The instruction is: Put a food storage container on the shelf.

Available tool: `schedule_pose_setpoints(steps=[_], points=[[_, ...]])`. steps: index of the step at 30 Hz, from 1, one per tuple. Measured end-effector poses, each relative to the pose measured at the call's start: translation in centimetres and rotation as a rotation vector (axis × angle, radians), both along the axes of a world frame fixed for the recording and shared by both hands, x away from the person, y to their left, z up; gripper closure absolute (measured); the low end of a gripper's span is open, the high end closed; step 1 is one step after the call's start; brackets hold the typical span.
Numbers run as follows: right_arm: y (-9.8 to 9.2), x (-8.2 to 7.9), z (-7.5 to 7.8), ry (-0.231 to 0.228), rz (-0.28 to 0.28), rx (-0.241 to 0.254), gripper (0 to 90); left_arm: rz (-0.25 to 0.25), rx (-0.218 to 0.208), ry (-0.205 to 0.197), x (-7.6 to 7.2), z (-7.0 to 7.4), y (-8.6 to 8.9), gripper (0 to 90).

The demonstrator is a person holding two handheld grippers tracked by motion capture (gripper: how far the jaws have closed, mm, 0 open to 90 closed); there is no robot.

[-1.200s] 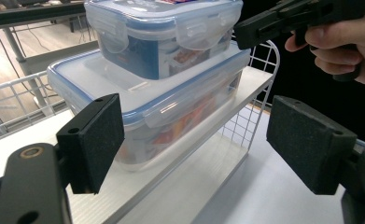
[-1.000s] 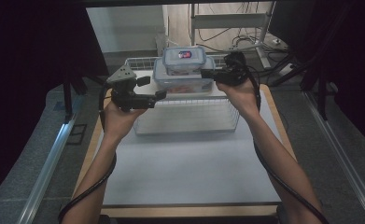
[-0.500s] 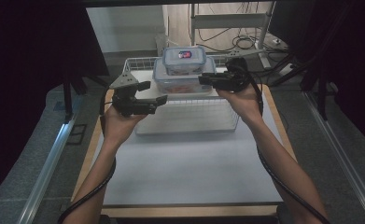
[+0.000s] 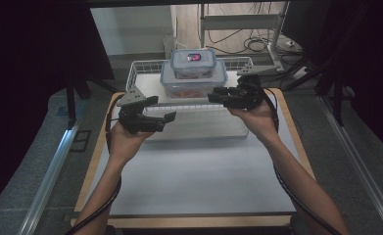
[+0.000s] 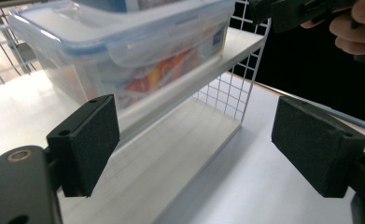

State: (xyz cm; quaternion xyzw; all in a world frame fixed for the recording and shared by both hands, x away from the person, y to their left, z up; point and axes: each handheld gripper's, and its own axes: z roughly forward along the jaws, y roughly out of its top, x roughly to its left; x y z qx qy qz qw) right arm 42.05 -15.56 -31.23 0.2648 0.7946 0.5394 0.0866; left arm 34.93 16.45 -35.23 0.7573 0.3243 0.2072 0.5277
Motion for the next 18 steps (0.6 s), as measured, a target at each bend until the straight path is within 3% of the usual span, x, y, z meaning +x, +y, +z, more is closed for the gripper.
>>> schedule_pose_setpoints(steps=[7,12,18], points=[[-0.6,-1.5,-1.1,-0.021,-0.009,-0.032,45.2,0.0,0.01,0.014,-1.2,-1.3,-0.3,11.1],[-1.5,-3.2,-2.8,-0.023,-0.013,-0.073,34.4,0.005,0.028,0.028,-2.3,-2.6,-0.5,7.7],[-2.9,-5.6,-5.2,-0.012,-0.007,-0.088,24.9,0.008,0.049,0.054,-3.9,-4.6,-0.6,5.0]])
